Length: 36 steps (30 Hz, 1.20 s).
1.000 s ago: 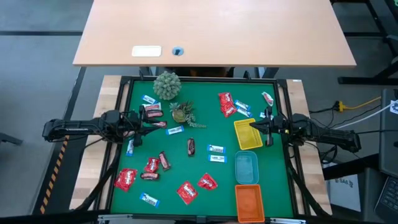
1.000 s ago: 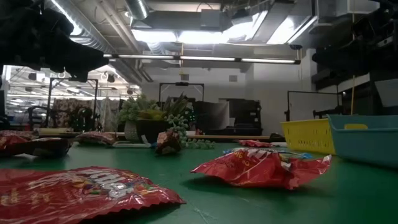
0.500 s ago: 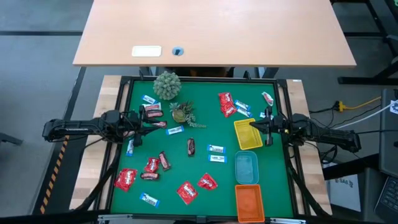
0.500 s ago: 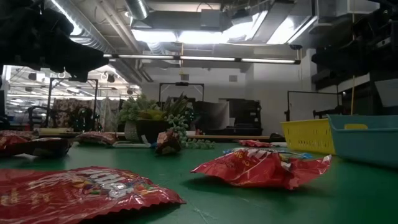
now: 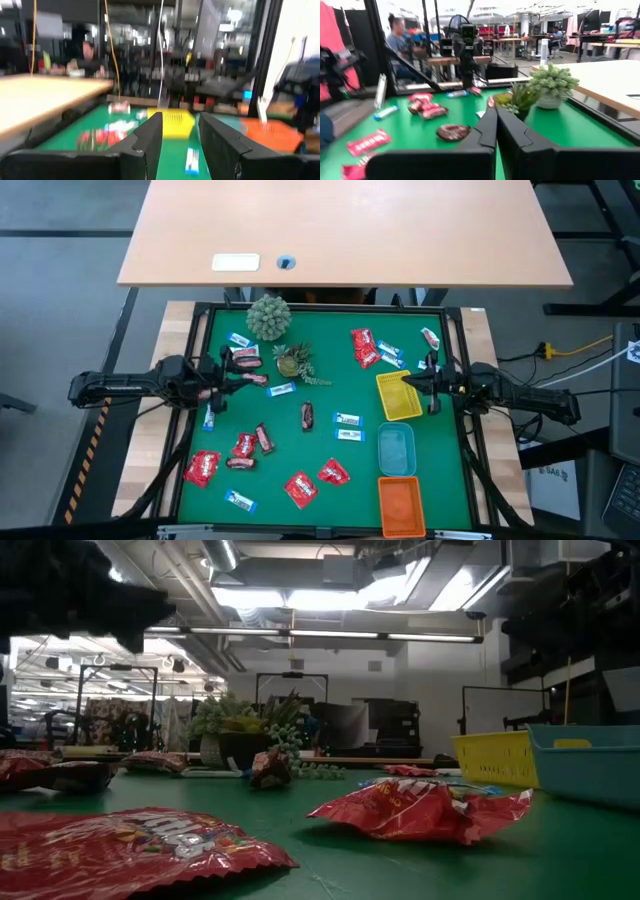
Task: Sort candy
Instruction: Put the brown candy into the yellow bin
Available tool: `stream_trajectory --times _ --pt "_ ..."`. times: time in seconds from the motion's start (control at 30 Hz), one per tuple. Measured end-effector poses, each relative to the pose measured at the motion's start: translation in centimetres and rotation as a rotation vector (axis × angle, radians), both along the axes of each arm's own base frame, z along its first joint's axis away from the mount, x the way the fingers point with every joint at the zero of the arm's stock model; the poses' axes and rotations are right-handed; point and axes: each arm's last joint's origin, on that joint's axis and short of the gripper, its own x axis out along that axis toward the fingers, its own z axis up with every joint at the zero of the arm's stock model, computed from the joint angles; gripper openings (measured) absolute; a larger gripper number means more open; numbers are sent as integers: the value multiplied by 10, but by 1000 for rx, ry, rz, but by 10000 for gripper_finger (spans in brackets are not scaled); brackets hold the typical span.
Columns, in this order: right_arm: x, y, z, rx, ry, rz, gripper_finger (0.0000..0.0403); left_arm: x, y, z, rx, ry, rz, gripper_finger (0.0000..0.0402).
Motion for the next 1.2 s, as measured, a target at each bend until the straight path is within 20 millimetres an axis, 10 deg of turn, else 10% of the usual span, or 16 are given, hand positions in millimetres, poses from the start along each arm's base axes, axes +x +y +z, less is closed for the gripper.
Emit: stream_trajectory --times 0.53,1.2 --pt "-3 0 19 87 -206 15 8 -2 4 69 -80 -285 118 124" --pt "-4 0 21 147 -222 27 33 83 15 122 -43 421 225 124"
